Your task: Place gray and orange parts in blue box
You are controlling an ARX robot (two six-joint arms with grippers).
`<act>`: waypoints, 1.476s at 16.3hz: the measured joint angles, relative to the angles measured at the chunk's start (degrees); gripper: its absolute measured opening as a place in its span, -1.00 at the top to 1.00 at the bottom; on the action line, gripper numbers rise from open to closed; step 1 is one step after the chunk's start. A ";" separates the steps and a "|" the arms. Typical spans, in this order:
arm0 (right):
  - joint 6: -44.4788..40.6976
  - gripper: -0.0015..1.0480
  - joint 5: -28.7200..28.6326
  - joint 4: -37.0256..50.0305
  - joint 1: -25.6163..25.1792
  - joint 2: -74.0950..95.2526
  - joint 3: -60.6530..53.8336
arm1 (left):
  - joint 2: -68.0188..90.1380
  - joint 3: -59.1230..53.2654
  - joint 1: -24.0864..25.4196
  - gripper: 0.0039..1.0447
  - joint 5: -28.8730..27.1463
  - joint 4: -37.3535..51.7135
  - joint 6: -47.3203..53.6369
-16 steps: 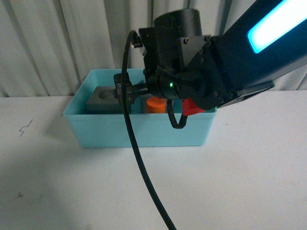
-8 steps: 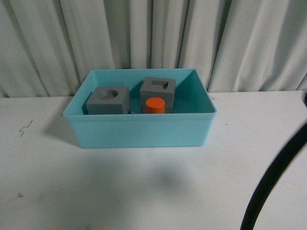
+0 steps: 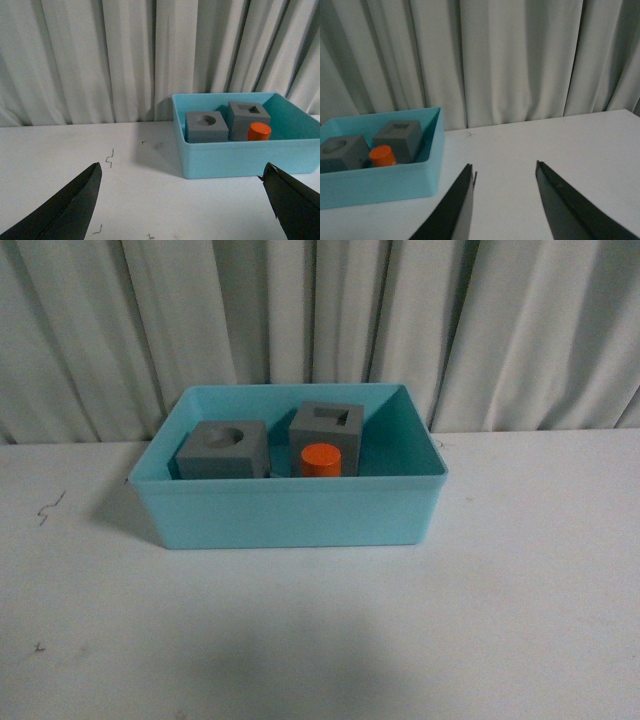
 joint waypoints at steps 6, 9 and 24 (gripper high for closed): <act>-3.02 0.96 -9.51 -9.57 -9.20 -13.81 -3.56 | 0.00 0.00 0.00 -0.88 0.00 0.00 0.00; -3.06 0.96 -16.26 -15.78 -16.61 -19.69 -3.58 | 0.00 0.00 0.00 -0.88 -0.02 0.00 0.00; -3.08 0.96 -17.31 -37.81 -16.76 -40.94 -3.56 | 0.00 0.00 0.00 -0.88 0.00 0.02 0.00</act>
